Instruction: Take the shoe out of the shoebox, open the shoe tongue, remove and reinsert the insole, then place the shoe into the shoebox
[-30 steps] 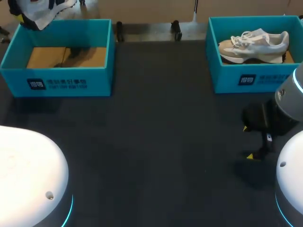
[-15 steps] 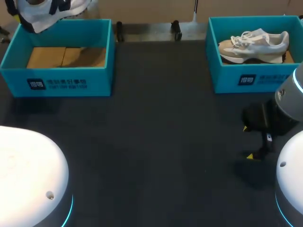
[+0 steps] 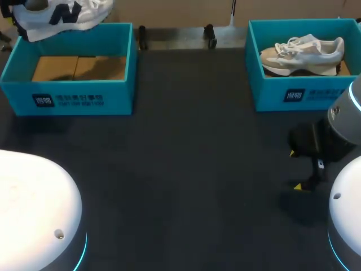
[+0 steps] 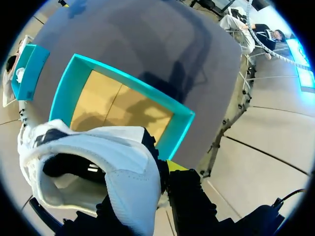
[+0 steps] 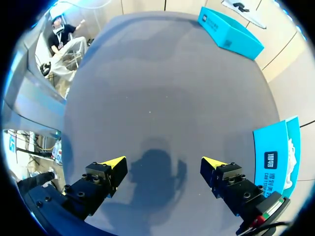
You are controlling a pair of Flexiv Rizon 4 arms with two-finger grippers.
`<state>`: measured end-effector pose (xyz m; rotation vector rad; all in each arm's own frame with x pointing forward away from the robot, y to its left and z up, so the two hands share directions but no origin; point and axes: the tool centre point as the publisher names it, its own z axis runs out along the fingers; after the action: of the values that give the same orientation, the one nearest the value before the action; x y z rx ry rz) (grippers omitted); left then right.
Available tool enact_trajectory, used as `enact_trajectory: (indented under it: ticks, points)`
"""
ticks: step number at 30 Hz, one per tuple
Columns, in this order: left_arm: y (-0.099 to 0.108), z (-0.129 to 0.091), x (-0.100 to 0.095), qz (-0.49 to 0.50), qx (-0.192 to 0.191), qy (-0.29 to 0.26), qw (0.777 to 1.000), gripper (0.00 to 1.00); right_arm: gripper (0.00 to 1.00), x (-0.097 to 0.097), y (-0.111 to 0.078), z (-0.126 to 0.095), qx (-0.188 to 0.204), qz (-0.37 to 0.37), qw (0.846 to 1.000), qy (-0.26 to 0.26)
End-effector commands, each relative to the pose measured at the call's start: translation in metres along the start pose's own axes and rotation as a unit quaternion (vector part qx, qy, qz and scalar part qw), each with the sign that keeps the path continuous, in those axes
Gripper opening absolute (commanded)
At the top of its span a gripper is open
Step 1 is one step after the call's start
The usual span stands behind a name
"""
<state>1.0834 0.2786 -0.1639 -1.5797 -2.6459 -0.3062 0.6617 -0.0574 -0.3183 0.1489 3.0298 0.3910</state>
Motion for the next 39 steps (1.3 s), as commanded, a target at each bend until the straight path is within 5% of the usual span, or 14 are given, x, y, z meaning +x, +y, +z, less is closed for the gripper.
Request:
enact_trajectory:
  ticks: [1,20,34,39]
  points:
    - [-0.002,-0.003,0.003,0.0,-0.003,-0.001,1.0,0.0,1.0,0.001,0.0,0.0,0.0,0.0,1.0,-0.001]
    - [0.0,0.012,0.006,0.207,-0.005,-0.046,0.977,0.0,1.0,0.001,0.0,0.0,0.0,0.0,1.0,-0.001]
    - [0.003,0.013,0.008,0.212,0.002,-0.049,0.976,0.0,1.0,0.001,0.0,0.0,0.0,0.0,1.0,-0.001]
    - [0.011,0.029,0.007,0.222,0.018,-0.069,0.973,0.0,1.0,0.001,0.0,0.0,0.0,0.0,1.0,-0.001]
